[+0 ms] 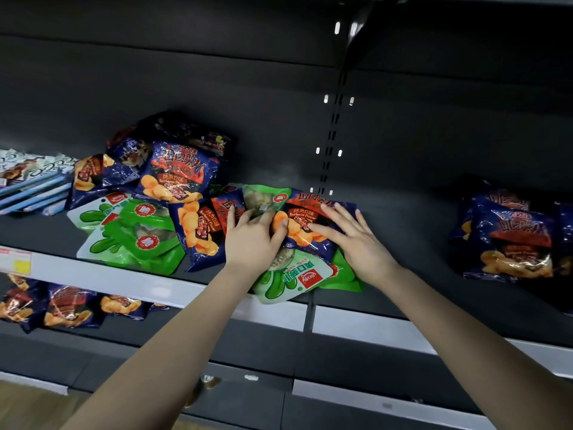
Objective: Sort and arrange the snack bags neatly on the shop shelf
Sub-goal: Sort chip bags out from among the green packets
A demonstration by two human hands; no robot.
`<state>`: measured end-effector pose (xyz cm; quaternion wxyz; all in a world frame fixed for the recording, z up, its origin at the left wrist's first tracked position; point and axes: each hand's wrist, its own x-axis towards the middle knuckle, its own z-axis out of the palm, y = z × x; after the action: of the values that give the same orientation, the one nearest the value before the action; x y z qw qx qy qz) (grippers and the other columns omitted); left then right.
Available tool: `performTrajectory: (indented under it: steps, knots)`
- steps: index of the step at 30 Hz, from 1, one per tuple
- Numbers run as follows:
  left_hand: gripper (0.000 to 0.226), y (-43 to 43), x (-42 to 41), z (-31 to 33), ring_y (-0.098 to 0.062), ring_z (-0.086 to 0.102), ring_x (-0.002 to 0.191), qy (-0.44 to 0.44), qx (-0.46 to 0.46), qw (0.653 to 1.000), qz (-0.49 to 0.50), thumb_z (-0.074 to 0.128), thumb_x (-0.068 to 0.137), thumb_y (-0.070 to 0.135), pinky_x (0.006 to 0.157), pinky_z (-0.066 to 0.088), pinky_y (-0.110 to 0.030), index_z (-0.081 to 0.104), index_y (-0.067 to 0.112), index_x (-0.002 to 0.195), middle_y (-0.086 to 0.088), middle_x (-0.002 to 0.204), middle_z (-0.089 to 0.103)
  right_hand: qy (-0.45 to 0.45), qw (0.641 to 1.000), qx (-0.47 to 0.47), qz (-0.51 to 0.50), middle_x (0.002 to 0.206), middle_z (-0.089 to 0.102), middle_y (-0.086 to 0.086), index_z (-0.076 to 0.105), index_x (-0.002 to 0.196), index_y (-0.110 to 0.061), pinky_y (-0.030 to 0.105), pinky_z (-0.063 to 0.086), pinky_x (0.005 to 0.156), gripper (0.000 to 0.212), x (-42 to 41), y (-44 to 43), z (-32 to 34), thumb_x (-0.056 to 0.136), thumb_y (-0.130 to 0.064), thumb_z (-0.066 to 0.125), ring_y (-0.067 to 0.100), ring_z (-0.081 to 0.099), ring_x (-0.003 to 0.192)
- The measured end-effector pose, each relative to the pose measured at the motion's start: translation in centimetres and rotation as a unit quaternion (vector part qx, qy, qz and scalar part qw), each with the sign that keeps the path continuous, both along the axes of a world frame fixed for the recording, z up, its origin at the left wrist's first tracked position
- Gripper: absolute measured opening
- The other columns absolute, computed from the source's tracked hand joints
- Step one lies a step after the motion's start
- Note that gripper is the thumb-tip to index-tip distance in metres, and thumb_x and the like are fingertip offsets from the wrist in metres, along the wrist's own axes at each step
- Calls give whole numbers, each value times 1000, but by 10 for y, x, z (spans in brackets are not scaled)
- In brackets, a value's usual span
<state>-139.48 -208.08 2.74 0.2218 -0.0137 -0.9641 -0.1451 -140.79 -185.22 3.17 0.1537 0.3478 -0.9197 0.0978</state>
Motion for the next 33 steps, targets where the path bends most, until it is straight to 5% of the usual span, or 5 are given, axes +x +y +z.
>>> performTrajectory:
  steps: [7, 12, 17, 24, 33]
  knots:
    - [58, 1, 3, -1, -25, 53, 118, 28, 1, 1000, -10, 26, 89, 57, 113, 10, -46, 67, 19, 103, -6, 101, 72, -47, 988, -127, -69, 157, 15, 0, 43, 137, -37, 39, -5, 117, 67, -1, 6, 20, 91, 11, 36, 17, 4, 145]
    - [62, 1, 3, -1, -22, 54, 116, 35, 0, 999, -13, 24, 87, 58, 114, 13, -46, 71, 19, 99, -1, 107, 71, -56, 972, -210, -92, 156, 17, 1, 21, 148, -29, 40, -2, 117, 50, -3, -4, 51, 102, -15, 31, 17, 9, 145]
    - [58, 0, 3, -2, -22, 54, 115, 30, -1, 999, -11, 27, 88, 58, 113, 13, -45, 71, 21, 98, 1, 104, 71, -47, 973, -208, -91, 153, 25, 2, 28, 147, -23, 41, 1, 115, 45, -6, -22, 76, 103, -31, 28, 17, 17, 142]
    - [56, 1, 3, -1, -22, 56, 112, 36, -2, 999, -9, 30, 87, 57, 113, 14, -44, 72, 19, 93, 1, 102, 72, -111, 984, -66, -125, 159, 6, 4, 7, 151, -28, 47, 6, 116, 100, -7, -42, 73, 69, -83, 27, 28, 4, 145]
    - [48, 1, 2, -2, -23, 57, 110, 39, 6, 999, -8, 40, 86, 53, 113, 15, -45, 71, 18, 97, -3, 101, 72, -104, 983, -29, -151, 158, 9, 3, 1, 151, -24, 46, 4, 117, 111, -12, -42, 31, 68, -74, 56, 24, 4, 144]
